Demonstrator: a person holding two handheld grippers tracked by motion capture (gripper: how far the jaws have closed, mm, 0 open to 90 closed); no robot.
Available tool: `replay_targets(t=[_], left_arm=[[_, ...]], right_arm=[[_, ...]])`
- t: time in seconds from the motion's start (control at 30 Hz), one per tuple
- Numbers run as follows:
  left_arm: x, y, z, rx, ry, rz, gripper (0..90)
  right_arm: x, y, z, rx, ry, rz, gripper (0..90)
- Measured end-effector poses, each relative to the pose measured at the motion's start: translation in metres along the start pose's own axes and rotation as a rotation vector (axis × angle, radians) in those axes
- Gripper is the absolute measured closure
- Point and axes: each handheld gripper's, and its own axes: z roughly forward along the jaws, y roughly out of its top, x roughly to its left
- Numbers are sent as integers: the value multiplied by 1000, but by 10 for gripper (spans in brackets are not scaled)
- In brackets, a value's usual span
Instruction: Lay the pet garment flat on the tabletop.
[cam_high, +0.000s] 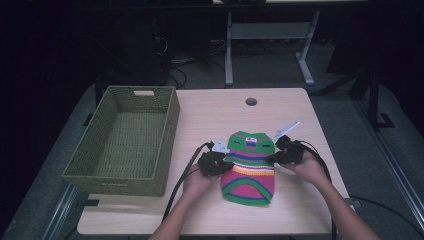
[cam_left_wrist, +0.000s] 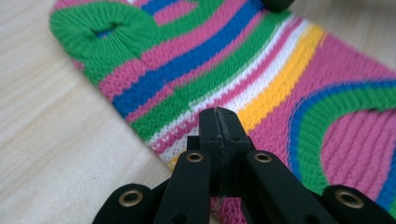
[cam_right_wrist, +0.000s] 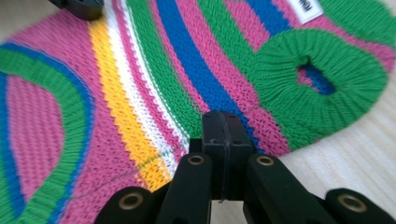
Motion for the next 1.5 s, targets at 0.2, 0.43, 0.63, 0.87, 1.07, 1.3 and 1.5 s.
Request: replay_targets(t=[0.2, 0.43, 0.63, 0.87, 1.07, 1.3, 1.5], left_arm=[[-2, 0, -3, 30, 17, 15, 900], [-2, -2, -6, 39, 28, 25, 900], [1, -3, -5, 33, 11, 3, 900], [2, -2, -5, 30, 11, -2, 891], [3, -1, -13, 7, -1, -3, 786], [5, 1, -23, -17, -5, -14, 725], [6, 1, -29, -29, 10, -30, 637]], right_arm=[[4, 8, 10, 23, -47, -19, 898], [4, 16, 16, 17, -51, -22, 897], [-1, 13, 16, -8, -24, 7, 896], [-6, 9, 15, -35, 6, 41, 882], [-7, 9, 9, -94, 56, 66, 724], [-9, 6, -4, -136, 66, 92, 659], [-12, 0, -11, -181, 95, 110, 592]])
